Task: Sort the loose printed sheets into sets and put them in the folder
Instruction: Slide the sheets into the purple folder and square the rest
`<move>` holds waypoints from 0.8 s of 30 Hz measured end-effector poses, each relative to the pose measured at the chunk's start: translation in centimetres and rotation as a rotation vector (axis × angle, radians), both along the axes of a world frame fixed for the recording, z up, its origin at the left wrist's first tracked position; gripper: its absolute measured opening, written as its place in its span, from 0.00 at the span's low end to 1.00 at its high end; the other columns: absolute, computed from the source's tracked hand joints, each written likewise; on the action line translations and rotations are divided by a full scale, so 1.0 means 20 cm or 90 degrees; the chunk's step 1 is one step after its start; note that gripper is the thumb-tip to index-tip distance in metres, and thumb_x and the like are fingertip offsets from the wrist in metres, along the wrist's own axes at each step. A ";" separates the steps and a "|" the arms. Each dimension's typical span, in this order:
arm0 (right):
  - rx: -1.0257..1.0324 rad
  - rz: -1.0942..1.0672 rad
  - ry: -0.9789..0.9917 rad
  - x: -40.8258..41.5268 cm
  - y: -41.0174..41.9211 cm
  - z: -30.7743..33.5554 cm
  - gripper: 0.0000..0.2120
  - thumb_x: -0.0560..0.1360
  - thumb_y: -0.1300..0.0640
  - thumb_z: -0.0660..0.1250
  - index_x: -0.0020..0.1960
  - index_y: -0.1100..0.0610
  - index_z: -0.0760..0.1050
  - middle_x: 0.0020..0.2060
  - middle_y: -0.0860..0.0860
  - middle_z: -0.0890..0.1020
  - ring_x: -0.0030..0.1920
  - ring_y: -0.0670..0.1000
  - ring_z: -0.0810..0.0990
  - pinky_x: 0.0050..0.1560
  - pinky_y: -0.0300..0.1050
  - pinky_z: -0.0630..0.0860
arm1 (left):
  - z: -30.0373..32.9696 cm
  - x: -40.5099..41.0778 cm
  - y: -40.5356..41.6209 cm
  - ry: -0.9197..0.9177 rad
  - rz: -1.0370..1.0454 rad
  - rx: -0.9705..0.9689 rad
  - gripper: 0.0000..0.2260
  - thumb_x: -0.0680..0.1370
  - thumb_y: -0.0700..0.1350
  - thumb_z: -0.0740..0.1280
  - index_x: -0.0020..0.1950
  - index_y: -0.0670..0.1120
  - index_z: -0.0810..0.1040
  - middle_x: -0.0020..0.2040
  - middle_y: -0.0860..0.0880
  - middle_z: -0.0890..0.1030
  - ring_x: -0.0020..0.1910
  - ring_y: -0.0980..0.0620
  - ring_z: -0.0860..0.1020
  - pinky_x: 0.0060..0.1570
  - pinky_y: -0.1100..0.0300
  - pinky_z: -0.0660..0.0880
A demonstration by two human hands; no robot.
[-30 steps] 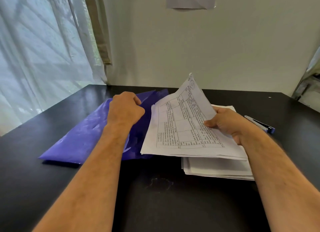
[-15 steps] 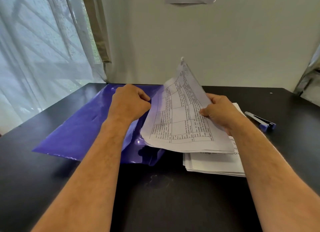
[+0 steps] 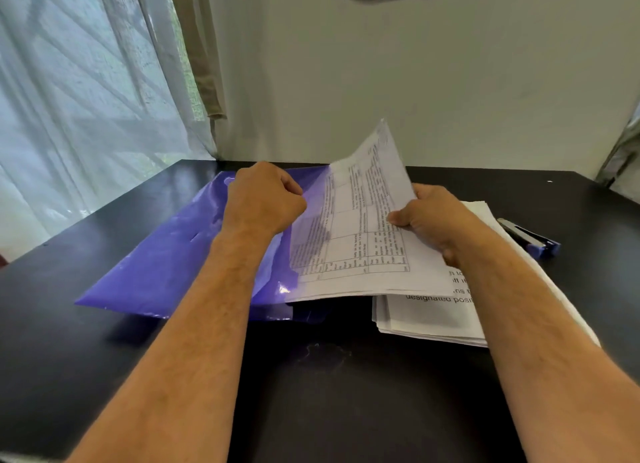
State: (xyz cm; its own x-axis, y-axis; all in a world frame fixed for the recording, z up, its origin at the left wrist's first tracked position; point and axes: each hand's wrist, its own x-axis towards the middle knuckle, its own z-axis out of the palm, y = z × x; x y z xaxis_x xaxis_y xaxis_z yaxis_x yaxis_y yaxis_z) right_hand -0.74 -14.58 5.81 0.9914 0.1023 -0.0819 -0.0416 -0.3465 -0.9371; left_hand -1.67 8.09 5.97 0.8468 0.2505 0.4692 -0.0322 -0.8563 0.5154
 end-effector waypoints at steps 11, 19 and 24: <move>0.214 0.047 0.157 -0.01 0.25 -0.09 0.18 0.83 0.55 0.60 0.72 0.53 0.69 0.54 0.55 0.84 0.49 0.57 0.86 0.53 0.58 0.83 | -0.05 0.03 -0.02 0.012 0.040 0.026 0.05 0.73 0.46 0.72 0.46 0.49 0.86 0.43 0.51 0.85 0.40 0.55 0.77 0.42 0.60 0.69; 0.106 0.078 0.107 -0.05 0.28 -0.12 0.11 0.80 0.71 0.60 0.55 0.62 0.79 0.50 0.53 0.84 0.44 0.52 0.85 0.37 0.43 0.84 | -0.05 0.02 -0.06 0.011 0.048 0.032 0.06 0.69 0.44 0.69 0.42 0.46 0.85 0.40 0.49 0.85 0.43 0.47 0.81 0.41 0.59 0.73; 0.118 0.106 0.106 -0.04 0.35 -0.16 0.09 0.79 0.69 0.65 0.50 0.57 0.81 0.49 0.54 0.86 0.46 0.53 0.87 0.42 0.46 0.84 | -0.06 0.03 -0.07 0.013 0.038 0.060 0.07 0.71 0.47 0.70 0.44 0.46 0.85 0.39 0.49 0.84 0.39 0.50 0.81 0.41 0.57 0.79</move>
